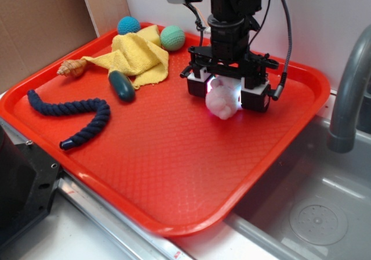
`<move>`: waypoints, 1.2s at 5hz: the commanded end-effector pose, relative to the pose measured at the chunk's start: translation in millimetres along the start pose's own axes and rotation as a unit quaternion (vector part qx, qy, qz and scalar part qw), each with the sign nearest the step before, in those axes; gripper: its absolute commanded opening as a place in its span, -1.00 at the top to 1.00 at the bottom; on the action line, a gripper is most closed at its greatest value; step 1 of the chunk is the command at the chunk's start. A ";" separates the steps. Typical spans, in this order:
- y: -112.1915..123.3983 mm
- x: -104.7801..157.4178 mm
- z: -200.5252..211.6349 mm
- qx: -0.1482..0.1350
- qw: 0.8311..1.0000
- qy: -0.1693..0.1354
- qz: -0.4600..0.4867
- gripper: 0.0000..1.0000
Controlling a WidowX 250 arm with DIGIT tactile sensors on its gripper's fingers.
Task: Grab the pink bunny.
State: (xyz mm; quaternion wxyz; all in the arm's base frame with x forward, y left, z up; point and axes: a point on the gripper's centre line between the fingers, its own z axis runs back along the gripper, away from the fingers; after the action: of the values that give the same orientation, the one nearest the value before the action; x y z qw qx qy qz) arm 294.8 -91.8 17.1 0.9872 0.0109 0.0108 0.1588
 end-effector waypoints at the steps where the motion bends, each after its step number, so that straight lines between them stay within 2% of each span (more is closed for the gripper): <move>1: 28.2 -8.0 32.3 -0.007 0.999 -0.035 -0.004 1.00; 2: 64.5 -25.6 79.5 -0.029 0.997 -0.073 -0.019 1.00; 3: 106.4 -44.5 114.1 -0.027 0.998 -0.065 -0.007 1.00; 4: 130.6 -58.0 144.7 -0.054 0.996 -0.076 0.018 1.00; 5: 128.9 -54.5 165.0 -0.069 0.993 -0.092 -0.019 1.00; 6: 120.6 -50.2 177.0 -0.069 0.992 -0.106 -0.030 1.00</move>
State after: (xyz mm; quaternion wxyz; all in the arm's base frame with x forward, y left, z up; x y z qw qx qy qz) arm 209.3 1.4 188.9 0.9875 -0.0392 -0.0849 0.1271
